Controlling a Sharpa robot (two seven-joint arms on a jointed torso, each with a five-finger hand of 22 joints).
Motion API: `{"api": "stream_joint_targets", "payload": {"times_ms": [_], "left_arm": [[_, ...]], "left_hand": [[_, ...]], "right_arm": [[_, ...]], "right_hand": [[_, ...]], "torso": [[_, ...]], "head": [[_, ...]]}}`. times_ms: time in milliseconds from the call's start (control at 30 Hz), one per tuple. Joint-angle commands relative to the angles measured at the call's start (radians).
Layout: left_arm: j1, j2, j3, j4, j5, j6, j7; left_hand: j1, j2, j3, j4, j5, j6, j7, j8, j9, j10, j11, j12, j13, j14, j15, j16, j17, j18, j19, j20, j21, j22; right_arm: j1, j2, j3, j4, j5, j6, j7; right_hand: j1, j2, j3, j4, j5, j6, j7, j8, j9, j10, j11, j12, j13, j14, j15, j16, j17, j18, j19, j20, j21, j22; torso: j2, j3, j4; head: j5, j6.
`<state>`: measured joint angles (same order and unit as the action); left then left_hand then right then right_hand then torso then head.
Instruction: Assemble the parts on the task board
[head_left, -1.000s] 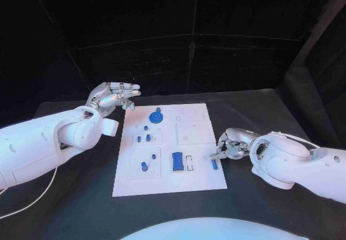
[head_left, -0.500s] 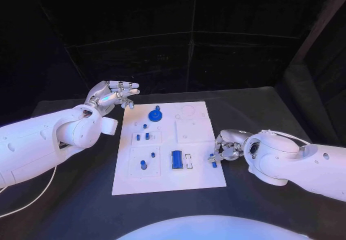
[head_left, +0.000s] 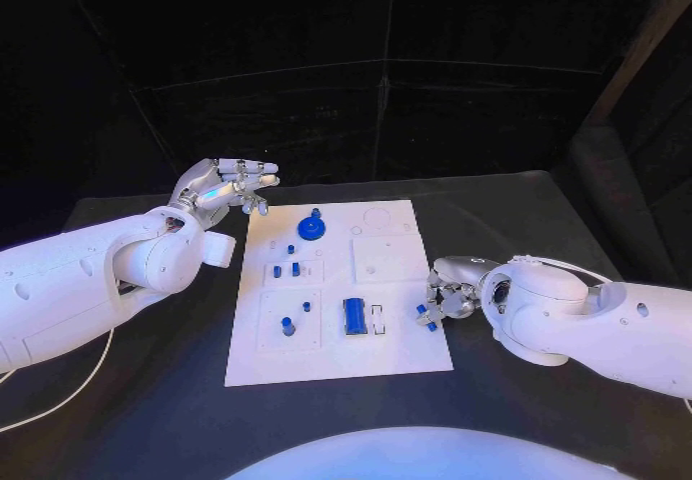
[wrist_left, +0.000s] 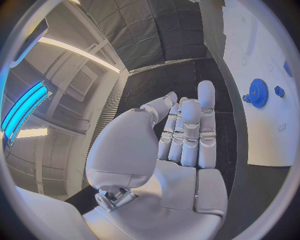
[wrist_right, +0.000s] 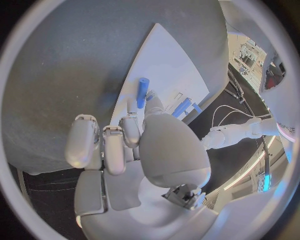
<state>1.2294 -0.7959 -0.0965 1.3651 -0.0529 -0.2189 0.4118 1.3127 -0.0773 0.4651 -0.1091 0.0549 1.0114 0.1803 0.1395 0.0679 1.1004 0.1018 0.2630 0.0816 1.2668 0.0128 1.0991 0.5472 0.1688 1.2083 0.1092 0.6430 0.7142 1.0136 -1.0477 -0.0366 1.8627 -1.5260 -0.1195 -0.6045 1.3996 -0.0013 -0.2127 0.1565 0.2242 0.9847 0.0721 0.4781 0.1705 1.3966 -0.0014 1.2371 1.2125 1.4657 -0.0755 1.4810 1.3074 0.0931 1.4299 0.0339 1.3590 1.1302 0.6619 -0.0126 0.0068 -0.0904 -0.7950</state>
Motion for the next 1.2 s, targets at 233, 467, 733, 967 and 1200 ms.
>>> {"api": "stream_joint_targets", "payload": {"times_ms": [233, 467, 733, 967, 1200], "left_arm": [[0.001, 0.000, 0.000, 0.000, 0.002, 0.007, 0.004], [0.001, 0.000, 0.000, 0.000, 0.002, 0.009, 0.005], [0.001, 0.000, 0.000, -0.002, 0.002, 0.012, 0.004], [0.001, 0.000, 0.000, -0.002, 0.002, 0.014, 0.003], [0.001, 0.000, 0.000, -0.001, 0.002, 0.015, 0.002]], "left_hand": [[-0.002, 0.010, -0.007, 0.001, -0.003, -0.007, -0.001, 0.002, 0.000, -0.007, 0.001, 0.007, -0.001, -0.007, 0.002, -0.006, -0.001, 0.014, -0.006, 0.004, -0.004, -0.001], [-0.002, 0.008, -0.008, 0.000, -0.003, -0.007, 0.000, 0.002, -0.001, -0.009, 0.001, 0.007, -0.001, -0.007, 0.002, -0.006, -0.001, 0.014, -0.006, 0.004, -0.005, -0.002], [-0.004, 0.007, -0.010, 0.001, -0.003, -0.008, 0.000, 0.002, -0.001, -0.010, 0.002, 0.008, -0.001, -0.008, 0.002, -0.006, -0.002, 0.014, -0.006, 0.004, -0.005, -0.002], [-0.004, 0.007, -0.010, 0.001, -0.003, -0.008, 0.000, 0.002, -0.001, -0.010, 0.002, 0.008, -0.001, -0.008, 0.002, -0.006, -0.002, 0.014, -0.006, 0.004, -0.005, -0.002], [-0.004, 0.007, -0.010, 0.001, -0.003, -0.008, 0.000, 0.002, -0.001, -0.010, 0.002, 0.008, -0.001, -0.008, 0.002, -0.006, -0.002, 0.014, -0.006, 0.004, -0.005, -0.002]], "right_arm": [[-0.003, 0.013, -0.004, -0.005, -0.081, 0.075, -0.023], [-0.003, 0.017, -0.004, -0.002, -0.090, 0.053, -0.029], [-0.003, 0.007, -0.004, 0.027, -0.050, -0.046, -0.038], [-0.003, -0.002, -0.003, 0.059, 0.011, -0.136, -0.037], [-0.003, 0.008, -0.003, 0.074, 0.084, -0.202, -0.022]], "right_hand": [[0.119, 0.053, 0.075, -0.072, -0.016, 0.002, -0.001, -0.020, -0.012, -0.011, -0.009, -0.017, -0.006, 0.070, -0.003, -0.001, 0.086, -0.012, -0.004, -0.003, 0.005, 0.003], [0.127, 0.067, 0.147, -0.091, -0.006, 0.013, 0.001, -0.039, -0.022, -0.016, -0.007, -0.025, -0.007, 0.070, -0.001, -0.001, 0.088, -0.014, -0.004, -0.002, 0.005, 0.005], [0.073, 0.020, 0.267, -0.084, 0.117, 0.018, 0.002, -0.058, -0.030, -0.018, -0.007, -0.035, -0.008, 0.070, -0.002, -0.002, 0.089, -0.013, -0.005, -0.003, 0.004, 0.005], [0.008, -0.036, 0.391, -0.069, 0.114, 0.020, 0.001, -0.063, -0.029, -0.010, -0.007, -0.033, -0.003, 0.071, -0.002, -0.001, 0.094, -0.013, -0.004, -0.002, 0.005, 0.008], [-0.034, -0.072, 0.470, -0.059, 0.122, 0.022, 0.000, -0.062, -0.025, -0.005, -0.008, -0.032, 0.001, 0.072, -0.002, 0.000, 0.097, -0.013, -0.003, -0.004, 0.006, 0.010]], "torso": [[-0.001, 0.0001, -0.0007], [-0.001, -0.0004, -0.0007], [-0.001, -0.0005, -0.0003], [0.000, -0.0007, 0.0005], [0.000, -0.0007, -0.0007]], "head": [[0.004, -0.001], [0.005, 0.002], [0.005, 0.002], [0.007, 0.005], [0.012, 0.003]]}}
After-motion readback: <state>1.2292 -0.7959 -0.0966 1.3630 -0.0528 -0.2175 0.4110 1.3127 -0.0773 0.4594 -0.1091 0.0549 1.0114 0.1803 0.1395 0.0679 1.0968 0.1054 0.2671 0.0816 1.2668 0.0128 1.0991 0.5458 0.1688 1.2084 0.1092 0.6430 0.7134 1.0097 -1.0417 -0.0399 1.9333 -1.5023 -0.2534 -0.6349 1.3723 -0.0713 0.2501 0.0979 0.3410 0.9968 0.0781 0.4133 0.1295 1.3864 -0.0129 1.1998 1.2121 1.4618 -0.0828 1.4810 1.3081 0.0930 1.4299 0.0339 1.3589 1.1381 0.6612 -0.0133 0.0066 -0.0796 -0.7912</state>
